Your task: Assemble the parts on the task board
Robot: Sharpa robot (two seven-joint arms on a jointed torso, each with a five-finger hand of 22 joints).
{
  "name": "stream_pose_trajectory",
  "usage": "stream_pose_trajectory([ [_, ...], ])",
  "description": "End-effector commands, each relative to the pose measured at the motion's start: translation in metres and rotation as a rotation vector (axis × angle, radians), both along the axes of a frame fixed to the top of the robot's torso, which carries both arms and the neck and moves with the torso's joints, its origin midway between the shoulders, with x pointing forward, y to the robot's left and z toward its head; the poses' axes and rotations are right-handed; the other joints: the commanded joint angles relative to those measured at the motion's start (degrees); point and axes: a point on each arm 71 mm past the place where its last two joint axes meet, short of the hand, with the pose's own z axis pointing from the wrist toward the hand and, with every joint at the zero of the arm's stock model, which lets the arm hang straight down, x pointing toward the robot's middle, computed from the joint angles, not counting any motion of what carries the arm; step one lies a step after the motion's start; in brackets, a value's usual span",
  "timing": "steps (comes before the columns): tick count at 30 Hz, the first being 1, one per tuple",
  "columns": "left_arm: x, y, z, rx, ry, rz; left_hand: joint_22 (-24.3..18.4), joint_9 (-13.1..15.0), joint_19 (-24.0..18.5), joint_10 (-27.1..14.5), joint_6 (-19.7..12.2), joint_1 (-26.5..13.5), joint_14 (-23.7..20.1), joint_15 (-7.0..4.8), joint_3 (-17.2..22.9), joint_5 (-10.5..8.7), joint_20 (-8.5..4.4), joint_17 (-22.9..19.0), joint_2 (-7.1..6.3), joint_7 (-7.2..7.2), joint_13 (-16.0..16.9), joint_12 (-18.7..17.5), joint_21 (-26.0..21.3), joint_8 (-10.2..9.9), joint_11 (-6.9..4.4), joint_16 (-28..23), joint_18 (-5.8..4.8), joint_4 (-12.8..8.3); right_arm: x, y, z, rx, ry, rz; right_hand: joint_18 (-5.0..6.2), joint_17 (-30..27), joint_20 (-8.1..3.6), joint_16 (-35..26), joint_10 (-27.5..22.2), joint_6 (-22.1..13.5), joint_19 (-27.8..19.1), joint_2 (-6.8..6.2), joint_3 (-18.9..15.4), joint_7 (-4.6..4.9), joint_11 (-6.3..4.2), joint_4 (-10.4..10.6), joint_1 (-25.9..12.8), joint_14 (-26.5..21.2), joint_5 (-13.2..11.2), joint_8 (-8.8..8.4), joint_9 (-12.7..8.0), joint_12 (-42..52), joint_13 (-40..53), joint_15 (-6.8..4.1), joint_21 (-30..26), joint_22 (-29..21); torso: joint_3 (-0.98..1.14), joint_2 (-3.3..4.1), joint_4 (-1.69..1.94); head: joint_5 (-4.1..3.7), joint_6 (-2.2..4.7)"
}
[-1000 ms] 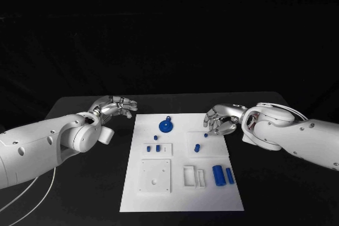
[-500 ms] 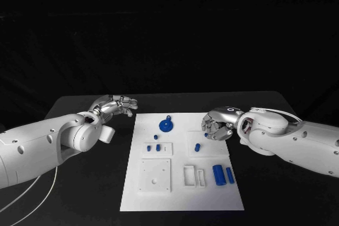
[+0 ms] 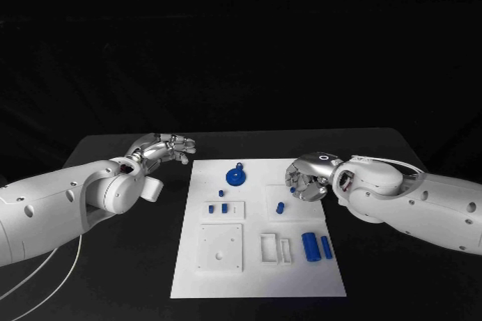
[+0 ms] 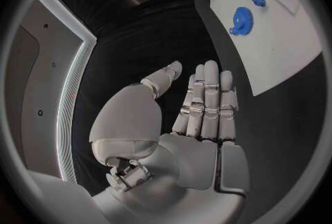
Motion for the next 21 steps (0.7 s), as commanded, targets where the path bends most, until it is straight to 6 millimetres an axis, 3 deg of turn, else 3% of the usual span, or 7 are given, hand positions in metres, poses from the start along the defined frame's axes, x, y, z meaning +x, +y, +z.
stream_pose_trajectory([
  [1, -0.001, -0.002, 0.001, -0.017, -0.004, -0.018, 0.01, 0.05, -0.30, -0.49, -0.43, -0.70, -0.26, 0.04, -0.40, -0.29, -0.52, 0.12, 0.06, 0.13, 0.10, -0.14, -0.20, 0.39, 0.07, -0.35, -0.64, -0.07, -0.001, 0.001, -0.007, -0.031, -0.015, -0.002, 1.35, 0.15, 0.06, 0.26, 0.32, 0.29, -0.23, -0.16, 0.62, -0.11, 0.38, 0.10, 0.31, -0.12, -0.49, -0.23, -0.03, -0.45, 0.12, 0.09, 0.02, 0.83, 0.06, 0.03, 0.05, 0.02, -0.07],
  [7, -0.001, -0.001, 0.001, -0.015, 0.000, -0.016, 0.02, 0.05, -0.29, -0.55, -0.54, -0.81, -0.24, 0.05, -0.50, -0.28, -0.52, 0.15, 0.06, 0.15, 0.11, -0.13, -0.24, 0.40, 0.08, -0.42, -0.64, -0.06, -0.004, 0.007, -0.018, -0.040, 0.006, 0.013, 1.35, 0.73, -0.10, 0.70, 1.20, 1.32, 0.11, -0.08, 2.08, -0.50, 0.13, 0.64, 0.77, 0.00, -0.69, 0.03, 0.08, -0.70, 0.61, -0.12, 0.40, 1.10, 0.13, 0.05, 0.11, 0.26, -0.36],
  [12, -0.001, 0.000, 0.001, -0.013, 0.002, -0.014, 0.03, 0.05, -0.28, -0.59, -0.62, -0.84, -0.21, 0.04, -0.55, -0.28, -0.52, 0.18, 0.02, 0.17, 0.11, -0.13, -0.26, 0.39, 0.09, -0.45, -0.64, -0.08, -0.006, 0.009, -0.024, -0.055, 0.014, 0.021, 1.35, 1.37, -0.37, 1.30, 2.21, 2.21, 0.52, 0.24, 2.21, -0.86, -0.18, 0.62, 0.71, 0.17, -0.67, 0.27, 0.20, -0.67, 1.21, -0.42, 1.13, 1.32, 0.11, 0.00, -0.04, 0.39, -0.60],
  [21, -0.001, -0.001, 0.001, -0.013, 0.004, -0.018, 0.05, 0.05, -0.25, -0.65, -0.72, -0.87, -0.17, 0.04, -0.59, -0.27, -0.53, 0.23, 0.00, 0.19, 0.12, -0.13, -0.29, 0.40, 0.10, -0.48, -0.62, -0.10, -0.008, 0.011, -0.029, -0.106, 0.007, 0.028, 1.35, 2.98, -0.94, 2.80, 3.86, 4.01, 1.10, 1.11, 2.65, -1.57, -0.78, -0.16, 0.99, 0.46, -0.52, 0.71, 0.48, -0.55, 2.59, -1.01, 2.89, 1.42, 0.14, 0.01, -0.05, 0.18, -0.76],
])
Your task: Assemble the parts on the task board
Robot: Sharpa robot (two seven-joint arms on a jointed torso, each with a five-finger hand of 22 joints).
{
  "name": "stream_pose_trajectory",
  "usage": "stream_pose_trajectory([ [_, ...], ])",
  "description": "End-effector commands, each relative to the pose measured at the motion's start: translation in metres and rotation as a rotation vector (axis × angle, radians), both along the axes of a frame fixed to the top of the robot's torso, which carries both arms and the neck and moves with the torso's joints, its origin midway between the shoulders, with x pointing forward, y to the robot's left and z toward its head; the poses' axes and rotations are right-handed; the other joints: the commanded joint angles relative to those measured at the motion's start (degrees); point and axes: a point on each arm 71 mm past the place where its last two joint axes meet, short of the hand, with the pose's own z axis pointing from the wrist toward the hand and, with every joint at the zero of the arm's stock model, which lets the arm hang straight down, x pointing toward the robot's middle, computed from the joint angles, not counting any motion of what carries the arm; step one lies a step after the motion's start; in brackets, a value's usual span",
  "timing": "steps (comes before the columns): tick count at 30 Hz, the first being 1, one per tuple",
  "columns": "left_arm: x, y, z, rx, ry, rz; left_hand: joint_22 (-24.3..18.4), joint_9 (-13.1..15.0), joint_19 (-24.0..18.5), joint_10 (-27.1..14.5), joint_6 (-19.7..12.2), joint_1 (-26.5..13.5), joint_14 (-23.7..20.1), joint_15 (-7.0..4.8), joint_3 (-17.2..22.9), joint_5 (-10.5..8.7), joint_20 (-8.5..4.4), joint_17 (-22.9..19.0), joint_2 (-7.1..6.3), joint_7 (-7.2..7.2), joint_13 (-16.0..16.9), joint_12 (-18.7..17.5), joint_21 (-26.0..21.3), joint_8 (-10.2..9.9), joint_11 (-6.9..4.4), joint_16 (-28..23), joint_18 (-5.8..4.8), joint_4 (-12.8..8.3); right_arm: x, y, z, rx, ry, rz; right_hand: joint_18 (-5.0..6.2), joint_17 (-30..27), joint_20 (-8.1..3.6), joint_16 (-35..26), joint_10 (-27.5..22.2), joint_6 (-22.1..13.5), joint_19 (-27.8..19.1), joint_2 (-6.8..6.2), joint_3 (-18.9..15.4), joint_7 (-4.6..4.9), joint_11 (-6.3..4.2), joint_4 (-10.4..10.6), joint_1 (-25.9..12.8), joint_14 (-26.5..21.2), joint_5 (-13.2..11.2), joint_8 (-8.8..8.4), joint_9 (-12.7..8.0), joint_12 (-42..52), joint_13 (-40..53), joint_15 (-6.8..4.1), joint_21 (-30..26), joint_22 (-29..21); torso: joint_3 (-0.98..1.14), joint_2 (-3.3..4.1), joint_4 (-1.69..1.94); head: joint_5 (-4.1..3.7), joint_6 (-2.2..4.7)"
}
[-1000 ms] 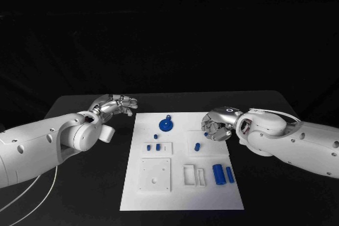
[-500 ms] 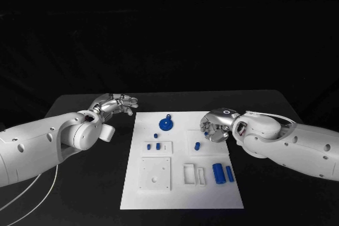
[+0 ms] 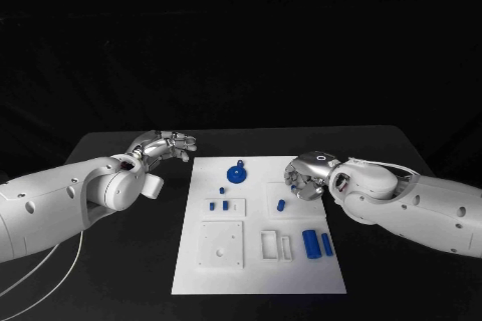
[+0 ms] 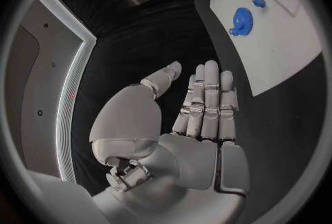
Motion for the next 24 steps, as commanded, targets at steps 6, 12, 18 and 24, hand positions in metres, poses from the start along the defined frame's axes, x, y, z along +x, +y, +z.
stream_pose_trajectory([
  [6, -0.0004, -0.0019, 0.0007, -0.011, 0.002, -0.018, 0.05, 0.06, -0.24, -0.47, -0.57, -0.29, -0.13, 0.02, -0.40, -0.24, -0.55, 0.14, -0.05, -0.01, 0.09, -0.12, -0.31, 0.18, -0.11, -0.28, -0.30, -0.06, -0.0101, 0.0035, -0.0254, -0.127, 0.070, 0.031, 1.71, 2.38, -1.18, 2.55, 2.65, 2.78, 0.80, 1.14, 0.53, -0.90, -0.78, -1.66, 0.12, 0.09, 0.52, 0.89, 0.41, -0.08, 1.97, -1.30, 3.48, 1.39, -0.01, -0.04, 0.01, -0.30, -0.32],
  [12, -0.0006, -0.0025, 0.0005, -0.008, 0.004, -0.027, 0.07, 0.07, -0.23, -0.53, -0.65, -0.18, -0.11, 0.02, -0.40, -0.21, -0.56, 0.19, -0.10, 0.00, 0.10, -0.11, -0.35, 0.21, -0.10, -0.34, -0.29, -0.19, -0.0119, 0.0054, -0.0290, -0.164, 0.041, 0.032, 1.71, 3.78, -1.35, 3.77, 3.92, 4.16, 0.99, 1.05, 1.25, -1.39, -1.21, -2.45, 0.69, 0.19, 0.80, 1.09, 0.61, -0.07, 3.01, -1.74, 5.46, 1.36, 0.00, -0.04, 0.02, -0.36, -0.43],
  [18, -0.0003, -0.0024, 0.0004, -0.008, 0.003, -0.026, 0.08, 0.07, -0.22, -0.57, -0.69, -0.14, -0.12, 0.02, -0.41, -0.20, -0.56, 0.21, -0.10, 0.02, 0.10, -0.11, -0.37, 0.23, -0.09, -0.38, -0.29, -0.25, -0.0120, 0.0082, -0.0277, -0.175, -0.005, 0.031, 1.71, 5.36, -1.43, 4.79, 5.27, 5.32, 1.62, -0.72, 3.97, -1.78, -1.65, -1.26, 1.23, 0.58, 1.67, 1.05, 0.87, -0.27, 4.20, -2.19, 7.52, 1.24, -0.04, -0.05, 0.06, -0.55, -0.53],
  [24, 0.0000, -0.0020, 0.0004, -0.008, 0.002, -0.024, 0.09, 0.08, -0.21, -0.60, -0.73, -0.10, -0.11, 0.03, -0.42, -0.18, -0.56, 0.23, -0.09, 0.03, 0.11, -0.11, -0.39, 0.24, -0.09, -0.41, -0.29, -0.30, -0.0132, 0.0110, -0.0264, -0.161, -0.018, 0.038, 1.71, 5.86, -1.67, 4.97, 5.70, 5.63, 1.85, -1.10, 4.58, -1.91, -1.80, -0.89, 1.24, 0.79, 2.07, 1.06, 1.12, -0.40, 4.65, -2.33, 8.20, 1.20, -0.04, -0.03, 0.08, -0.56, -0.57],
])
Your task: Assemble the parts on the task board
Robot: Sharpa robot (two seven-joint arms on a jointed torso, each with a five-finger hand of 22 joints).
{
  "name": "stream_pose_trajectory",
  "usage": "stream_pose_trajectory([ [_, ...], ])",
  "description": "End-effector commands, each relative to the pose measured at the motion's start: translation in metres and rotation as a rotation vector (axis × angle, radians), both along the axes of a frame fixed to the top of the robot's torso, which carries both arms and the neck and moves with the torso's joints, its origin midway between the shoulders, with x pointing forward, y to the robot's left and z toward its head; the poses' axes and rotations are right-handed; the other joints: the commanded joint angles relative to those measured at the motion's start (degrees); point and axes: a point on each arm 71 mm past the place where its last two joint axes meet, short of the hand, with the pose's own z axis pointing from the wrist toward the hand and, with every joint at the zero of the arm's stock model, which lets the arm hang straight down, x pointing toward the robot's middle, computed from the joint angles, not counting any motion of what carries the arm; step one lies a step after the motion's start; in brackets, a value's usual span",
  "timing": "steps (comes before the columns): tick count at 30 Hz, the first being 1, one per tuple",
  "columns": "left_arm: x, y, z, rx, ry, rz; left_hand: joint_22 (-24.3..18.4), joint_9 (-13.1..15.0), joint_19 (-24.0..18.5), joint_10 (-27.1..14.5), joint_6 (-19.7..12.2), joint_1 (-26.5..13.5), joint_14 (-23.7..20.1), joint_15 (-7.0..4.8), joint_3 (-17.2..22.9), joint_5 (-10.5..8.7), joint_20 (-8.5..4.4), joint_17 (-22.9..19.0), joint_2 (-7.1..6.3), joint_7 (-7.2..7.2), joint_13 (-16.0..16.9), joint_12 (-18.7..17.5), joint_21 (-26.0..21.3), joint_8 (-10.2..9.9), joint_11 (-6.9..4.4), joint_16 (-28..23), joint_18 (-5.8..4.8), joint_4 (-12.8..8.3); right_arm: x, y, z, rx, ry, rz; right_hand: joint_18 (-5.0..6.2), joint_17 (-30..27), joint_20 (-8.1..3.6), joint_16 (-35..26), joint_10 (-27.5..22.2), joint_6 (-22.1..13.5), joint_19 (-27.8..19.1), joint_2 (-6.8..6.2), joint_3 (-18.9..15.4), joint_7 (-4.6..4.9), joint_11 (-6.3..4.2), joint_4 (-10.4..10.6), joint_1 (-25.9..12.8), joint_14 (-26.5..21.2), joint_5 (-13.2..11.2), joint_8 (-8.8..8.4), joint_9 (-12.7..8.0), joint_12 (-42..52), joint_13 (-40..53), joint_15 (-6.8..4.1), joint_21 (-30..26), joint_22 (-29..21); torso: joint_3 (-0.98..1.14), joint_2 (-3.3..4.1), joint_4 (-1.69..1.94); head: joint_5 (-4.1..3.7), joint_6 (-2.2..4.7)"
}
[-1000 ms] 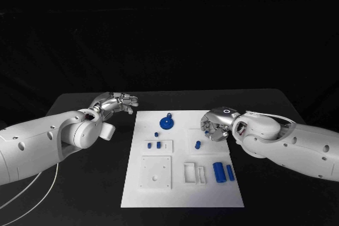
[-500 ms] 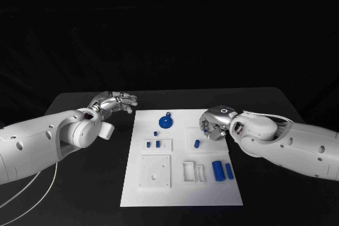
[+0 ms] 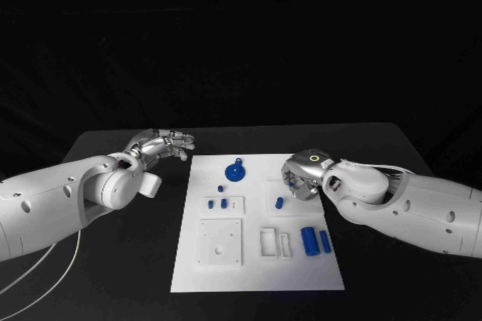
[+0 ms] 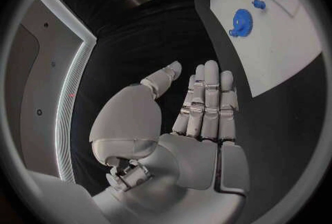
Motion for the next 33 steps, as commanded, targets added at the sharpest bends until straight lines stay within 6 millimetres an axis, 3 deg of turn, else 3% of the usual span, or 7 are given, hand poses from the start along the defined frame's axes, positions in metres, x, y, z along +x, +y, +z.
stream_pose_trajectory([
  [1, 0.000, -0.002, 0.001, -0.008, -0.004, -0.016, 0.09, 0.09, -0.22, -0.41, -0.38, -0.10, -0.11, 0.03, -0.26, -0.17, -0.56, 0.07, -0.09, -0.02, 0.07, -0.11, -0.39, 0.24, 0.13, -0.20, -0.24, -0.15, -0.009, 0.001, -0.022, -0.068, 0.074, 0.009, 2.64, 0.13, -0.65, 0.23, 1.01, 0.63, 0.87, -0.66, 0.43, -0.05, -0.43, -0.02, 0.19, -0.45, 0.30, 0.19, 0.10, -0.01, 0.13, -0.96, 0.39, 1.21, -0.01, 0.01, 0.01, -0.03, -0.03],
  [13, 0.002, -0.001, 0.001, -0.006, -0.006, -0.012, 0.10, 0.10, -0.20, -0.47, -0.43, -0.10, -0.09, 0.04, -0.29, -0.12, -0.54, 0.12, -0.06, 0.01, 0.08, -0.10, -0.43, 0.28, 0.14, -0.26, -0.25, -0.21, -0.010, 0.002, -0.017, -0.032, 0.059, 0.017, 2.64, 0.53, -0.91, 0.28, 1.37, 0.87, 1.12, -0.87, 0.82, -0.15, -0.57, 0.15, 0.24, -0.21, -0.32, 0.18, 0.38, -0.19, 0.53, -1.10, 0.90, 1.13, -0.01, -0.01, 0.02, -0.11, 0.17],
  [33, 0.003, -0.001, 0.000, -0.006, -0.006, -0.011, 0.13, 0.11, -0.18, -0.60, -0.60, -0.22, -0.08, 0.08, -0.42, -0.14, -0.51, 0.21, -0.08, 0.06, 0.09, -0.10, -0.51, 0.32, 0.19, -0.39, -0.27, -0.26, 0.007, -0.005, 0.005, 0.070, 0.092, -0.003, 2.64, 0.86, -1.07, 0.27, 1.63, 1.00, 1.31, -0.86, 0.84, -0.19, -0.64, 0.34, 0.08, -0.14, -0.30, 0.15, 0.60, -0.38, 0.82, -1.17, 1.33, 1.14, -0.07, 0.04, 0.07, 0.25, -0.04],
])
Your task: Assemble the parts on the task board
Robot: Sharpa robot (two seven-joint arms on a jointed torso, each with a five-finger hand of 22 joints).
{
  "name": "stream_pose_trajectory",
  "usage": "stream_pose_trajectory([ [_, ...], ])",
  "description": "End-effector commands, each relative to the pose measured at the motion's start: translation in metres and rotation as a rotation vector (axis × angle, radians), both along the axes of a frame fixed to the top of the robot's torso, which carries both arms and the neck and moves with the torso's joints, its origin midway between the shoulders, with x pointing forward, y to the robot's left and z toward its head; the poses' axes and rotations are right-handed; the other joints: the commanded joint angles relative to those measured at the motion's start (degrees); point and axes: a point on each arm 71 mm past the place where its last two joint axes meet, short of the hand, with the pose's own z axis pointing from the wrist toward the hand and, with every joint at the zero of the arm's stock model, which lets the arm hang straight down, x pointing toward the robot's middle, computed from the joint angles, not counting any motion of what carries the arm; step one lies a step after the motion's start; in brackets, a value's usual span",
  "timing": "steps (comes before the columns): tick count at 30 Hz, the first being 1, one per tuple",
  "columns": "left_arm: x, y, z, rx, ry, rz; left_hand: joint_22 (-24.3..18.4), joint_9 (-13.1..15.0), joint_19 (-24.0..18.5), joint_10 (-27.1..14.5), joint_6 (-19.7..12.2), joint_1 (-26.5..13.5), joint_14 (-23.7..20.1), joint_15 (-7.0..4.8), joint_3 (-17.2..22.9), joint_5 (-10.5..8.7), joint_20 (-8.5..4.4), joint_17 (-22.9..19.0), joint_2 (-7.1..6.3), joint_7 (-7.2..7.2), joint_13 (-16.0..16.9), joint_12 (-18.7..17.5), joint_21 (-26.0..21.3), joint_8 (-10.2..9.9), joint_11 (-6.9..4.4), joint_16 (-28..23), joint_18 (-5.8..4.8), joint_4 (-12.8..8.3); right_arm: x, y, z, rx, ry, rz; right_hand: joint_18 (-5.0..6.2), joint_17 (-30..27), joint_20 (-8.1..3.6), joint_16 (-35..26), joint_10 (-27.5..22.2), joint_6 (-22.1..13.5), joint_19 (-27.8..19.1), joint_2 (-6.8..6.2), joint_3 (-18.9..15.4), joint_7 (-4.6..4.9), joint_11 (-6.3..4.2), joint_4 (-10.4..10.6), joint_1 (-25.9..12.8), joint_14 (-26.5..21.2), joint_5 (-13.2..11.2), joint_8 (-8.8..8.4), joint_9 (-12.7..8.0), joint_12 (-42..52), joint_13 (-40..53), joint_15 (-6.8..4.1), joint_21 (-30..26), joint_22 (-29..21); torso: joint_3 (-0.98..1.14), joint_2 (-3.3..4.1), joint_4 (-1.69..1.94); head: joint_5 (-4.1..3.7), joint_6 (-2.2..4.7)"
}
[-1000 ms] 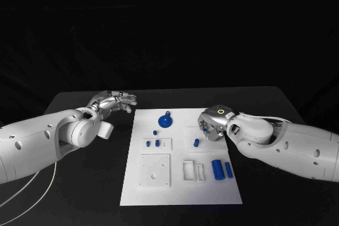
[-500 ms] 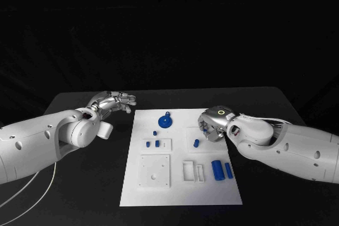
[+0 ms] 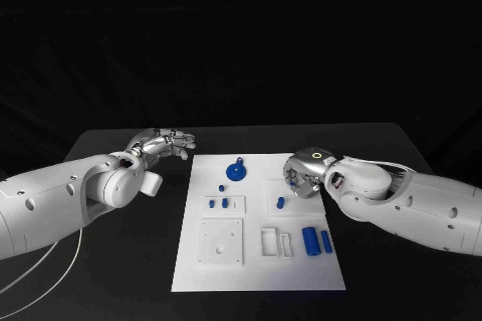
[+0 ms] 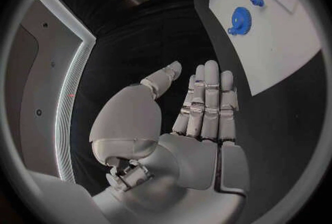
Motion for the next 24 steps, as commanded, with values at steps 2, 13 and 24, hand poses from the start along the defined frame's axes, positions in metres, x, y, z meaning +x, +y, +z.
stream_pose_trajectory([
  [2, 0.000, -0.001, 0.001, -0.008, -0.006, -0.014, 0.09, 0.07, -0.18, -0.38, -0.43, -0.24, -0.08, 0.08, -0.28, -0.15, -0.51, 0.11, -0.10, -0.14, 0.06, -0.10, -0.30, 0.32, 0.02, -0.41, 0.07, -0.11, 0.002, -0.002, 0.003, 0.054, 0.084, 0.014, 2.67, 0.15, -0.71, 0.06, 0.15, 0.17, 0.90, 0.20, 0.22, 0.21, 0.09, 0.09, 0.58, -0.55, 0.43, 0.16, 0.14, 0.11, 0.19, -0.76, 0.46, 1.16, -0.02, -0.01, -0.02, 0.02, 0.00],
  [13, 0.002, 0.002, 0.001, -0.006, -0.010, -0.007, 0.11, 0.07, -0.17, -0.43, -0.51, -0.39, -0.08, 0.10, -0.38, -0.18, -0.49, 0.15, -0.13, -0.11, 0.07, -0.09, -0.34, 0.34, 0.04, -0.47, 0.06, -0.07, 0.006, -0.002, 0.008, 0.079, 0.081, 0.029, 2.67, 0.42, -0.84, -0.14, 0.07, -0.04, 0.68, 0.89, -0.89, 0.28, 0.15, -0.50, 0.17, -0.68, 2.49, 0.00, 0.37, -0.26, 0.43, -0.71, 0.76, 1.15, 0.06, 0.01, -0.05, 0.11, -0.22],
  [24, 0.002, 0.003, 0.001, -0.005, -0.010, -0.004, 0.12, 0.07, -0.16, -0.49, -0.58, -0.43, -0.08, 0.11, -0.42, -0.18, -0.49, 0.19, -0.14, -0.09, 0.08, -0.09, -0.39, 0.36, 0.05, -0.52, 0.06, -0.09, 0.006, -0.004, 0.029, 0.142, 0.010, 0.029, 2.66, 0.49, -0.86, -0.17, 0.14, 0.02, 0.66, 0.91, -0.98, 0.26, 0.13, -0.60, 0.20, -0.65, 2.50, 0.01, 0.45, -0.31, 0.50, -0.73, 0.83, 1.14, 0.06, -0.04, -0.17, 0.29, -0.37],
])
